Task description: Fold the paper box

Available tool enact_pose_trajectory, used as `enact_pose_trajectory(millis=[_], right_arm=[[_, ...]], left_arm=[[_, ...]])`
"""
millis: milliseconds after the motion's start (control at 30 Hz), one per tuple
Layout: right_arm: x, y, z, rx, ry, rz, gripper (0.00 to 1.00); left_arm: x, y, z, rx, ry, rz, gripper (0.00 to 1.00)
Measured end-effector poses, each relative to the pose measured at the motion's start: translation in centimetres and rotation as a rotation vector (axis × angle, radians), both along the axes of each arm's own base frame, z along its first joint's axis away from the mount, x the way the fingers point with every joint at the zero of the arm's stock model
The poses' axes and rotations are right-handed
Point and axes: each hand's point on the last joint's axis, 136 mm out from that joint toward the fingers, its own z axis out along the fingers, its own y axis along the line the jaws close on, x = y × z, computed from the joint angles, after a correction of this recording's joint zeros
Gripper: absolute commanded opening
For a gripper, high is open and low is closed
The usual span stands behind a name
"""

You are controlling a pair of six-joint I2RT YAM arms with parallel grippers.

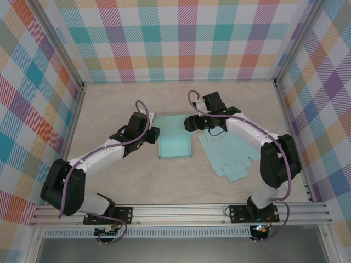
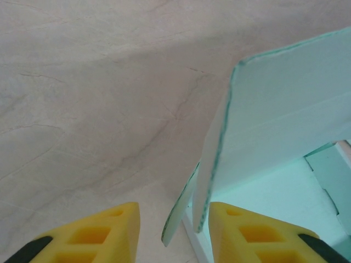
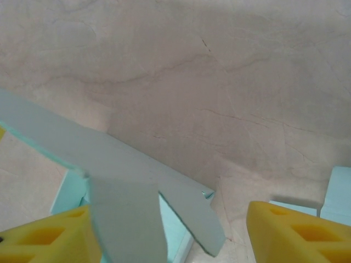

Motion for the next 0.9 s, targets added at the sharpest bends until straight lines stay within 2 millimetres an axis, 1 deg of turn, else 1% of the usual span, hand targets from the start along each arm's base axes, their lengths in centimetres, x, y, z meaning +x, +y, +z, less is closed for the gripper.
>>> enact_pose_trajectory(millis=[67,133,233,300,467,533,700,800,833,900], right_arm=[[-0.1,0.0,-0.6,-0.009,0.016,0.002,0.61],[-0.3,0.1,-0.8,-0.015,0.024,0.003,0.56],[-0.3,0.1,-0.9,-0.018,0.025,-0.001,0.5],[-0.3,0.1,-0.9,-0.02,0.026,-0.004,0.47],[-0.4,0.2,-0.9,-0.026,0.024,-0.007,0.33],[-0.5,0.4,-0.9,-0.027,0.023,-0.005,0.29],[-0.6,1.1,-0.9,-0.031,0.023,-0.001,0.26],[-0.5,1.6,-0.9,-0.041,0.016,-0.001,0.18],[-0.5,1.7,-1.0,-0.046,0.013,-0.004,0.15],[-0.4,1.7,-1.2,-0.065,0.005,-0.016,0.13]], left_arm=[[0.2,-0.1,-0.3,0.005,0.008,0.001,0.33],[0.4,-0.2,-0.5,0.008,0.014,0.001,0.3],[0.6,-0.3,-0.7,0.01,0.02,0.001,0.22],[0.6,-0.3,-0.8,0.007,0.021,0.002,0.18],[0.7,-0.5,-0.7,-0.007,0.025,0.003,0.11],[0.8,-0.7,-0.6,-0.021,0.028,0.006,0.09],[1.1,-1.1,-0.5,-0.058,0.03,0.018,0.04],[1.0,-1.5,-0.5,-0.075,0.034,0.026,0.0],[1.1,-1.5,-0.5,-0.079,0.034,0.032,0.0],[1.3,-1.6,-0.5,-0.088,0.028,0.054,0.0]])
